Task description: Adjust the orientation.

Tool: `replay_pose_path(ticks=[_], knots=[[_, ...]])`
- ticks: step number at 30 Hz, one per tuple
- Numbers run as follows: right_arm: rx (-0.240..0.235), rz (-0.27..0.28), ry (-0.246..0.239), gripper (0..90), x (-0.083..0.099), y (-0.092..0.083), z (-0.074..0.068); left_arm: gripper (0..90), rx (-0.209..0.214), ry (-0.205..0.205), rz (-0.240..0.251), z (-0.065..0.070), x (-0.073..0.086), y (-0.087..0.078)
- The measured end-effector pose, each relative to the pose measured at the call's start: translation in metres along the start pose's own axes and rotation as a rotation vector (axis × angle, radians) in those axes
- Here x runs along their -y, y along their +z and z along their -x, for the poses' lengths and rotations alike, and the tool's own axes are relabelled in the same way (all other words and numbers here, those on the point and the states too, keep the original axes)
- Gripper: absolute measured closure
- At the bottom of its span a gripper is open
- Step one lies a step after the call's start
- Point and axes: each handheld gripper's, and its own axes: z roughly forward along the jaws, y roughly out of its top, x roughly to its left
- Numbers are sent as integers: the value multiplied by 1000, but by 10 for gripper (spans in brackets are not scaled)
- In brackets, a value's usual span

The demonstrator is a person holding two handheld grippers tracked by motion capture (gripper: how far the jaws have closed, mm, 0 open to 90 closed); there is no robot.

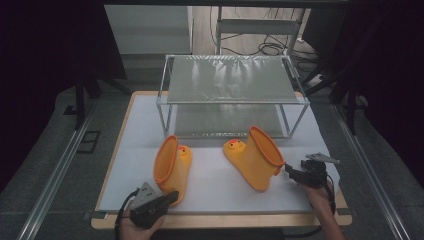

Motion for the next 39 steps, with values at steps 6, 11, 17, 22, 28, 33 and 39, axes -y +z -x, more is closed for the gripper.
replay_pose_path(ticks=[6, 11, 17, 22, 28, 33, 39], knots=[[-1, -2, 1, 298, 0, 1, 0, 900, -41, -85, 26, -27, 6, -19], [-2, -3, 1, 299, 0, 1, 0, 863, -19, -106, 33, -34, 10, -24], [-6, -6, 4, 302, 0, 1, 1, 733, -12, -114, 57, -41, 16, -43], [-4, -8, 3, 306, 0, 1, 1, 651, -45, -170, 70, -65, 18, -60], [-3, -7, 5, 308, 0, 1, 1, 628, -63, -172, 55, -82, 7, -50], [-3, -6, 1, 310, -1, 1, 0, 590, -82, -157, 39, -95, -7, -35], [-10, 7, -21, 330, -3, -2, 0, 560, -78, -151, 23, -102, -21, -21]])
